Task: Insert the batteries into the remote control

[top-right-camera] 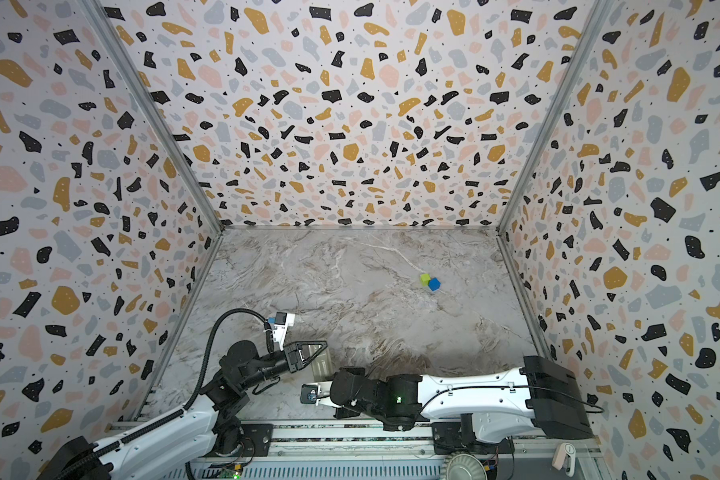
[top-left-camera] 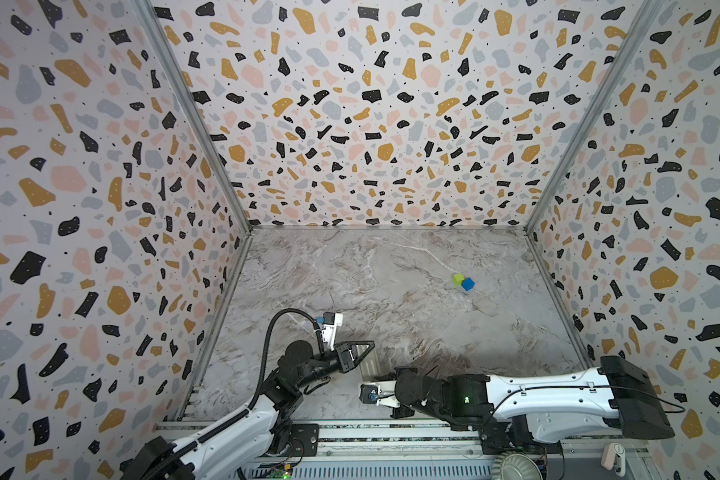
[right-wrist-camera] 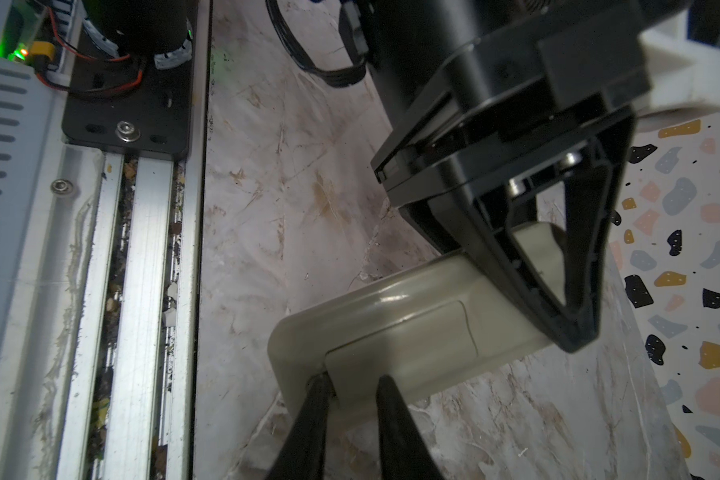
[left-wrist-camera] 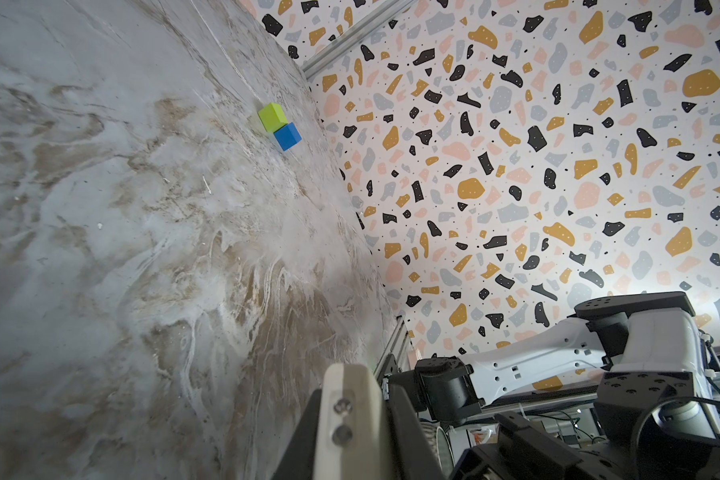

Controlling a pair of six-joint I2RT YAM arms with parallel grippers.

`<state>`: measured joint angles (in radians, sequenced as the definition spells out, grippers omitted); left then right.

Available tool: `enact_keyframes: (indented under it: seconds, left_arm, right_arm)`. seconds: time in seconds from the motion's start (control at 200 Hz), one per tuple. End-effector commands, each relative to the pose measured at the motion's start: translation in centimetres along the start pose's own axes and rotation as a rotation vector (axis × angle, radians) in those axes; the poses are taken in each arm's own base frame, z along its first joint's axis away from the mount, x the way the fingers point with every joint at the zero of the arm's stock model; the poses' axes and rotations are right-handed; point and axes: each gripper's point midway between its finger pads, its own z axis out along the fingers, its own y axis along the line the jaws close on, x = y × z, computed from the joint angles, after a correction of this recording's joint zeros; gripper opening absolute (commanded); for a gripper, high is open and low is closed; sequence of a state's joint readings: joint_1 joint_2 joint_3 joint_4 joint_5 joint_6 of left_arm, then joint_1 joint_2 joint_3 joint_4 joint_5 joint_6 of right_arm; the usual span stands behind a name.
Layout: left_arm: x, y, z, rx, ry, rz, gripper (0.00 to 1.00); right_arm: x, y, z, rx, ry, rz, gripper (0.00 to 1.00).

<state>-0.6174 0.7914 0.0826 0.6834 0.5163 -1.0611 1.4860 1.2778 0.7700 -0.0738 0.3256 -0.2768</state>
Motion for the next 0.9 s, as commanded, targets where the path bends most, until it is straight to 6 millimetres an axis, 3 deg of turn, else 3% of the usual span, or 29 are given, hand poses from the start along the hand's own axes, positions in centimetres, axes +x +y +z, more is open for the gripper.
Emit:
enact_keyframes:
  seconds: [0.0, 0.375, 0.691, 0.826, 0.896]
  left_arm:
    - [-1.1, -2.9, 0.0, 0.101, -0.026, 0.05, 0.0]
    - [-1.1, -3.3, -0.1, 0.118, -0.026, 0.048, 0.0]
    - [-1.4, -2.9, 0.0, 0.098, -0.042, 0.039, 0.0]
    - [-1.9, -2.0, 0.0, 0.057, -0.073, 0.03, 0.0]
    - [-2.3, -1.6, 0.0, 0.03, -0.098, 0.029, 0.0]
  right_arm:
    - [-1.5, -1.0, -0.2, 0.037, -0.029, 0.003, 0.23]
    - [-0.1, -1.8, 0.9, 0.035, -0.011, 0.04, 0.13]
    - [0.7, -3.0, 1.7, 0.054, 0.008, 0.078, 0.12]
    - [0.4, -4.1, 0.9, 0.101, 0.009, 0.128, 0.17]
    - [0.0, -4.8, 0.1, 0.124, -0.009, 0.193, 0.3]
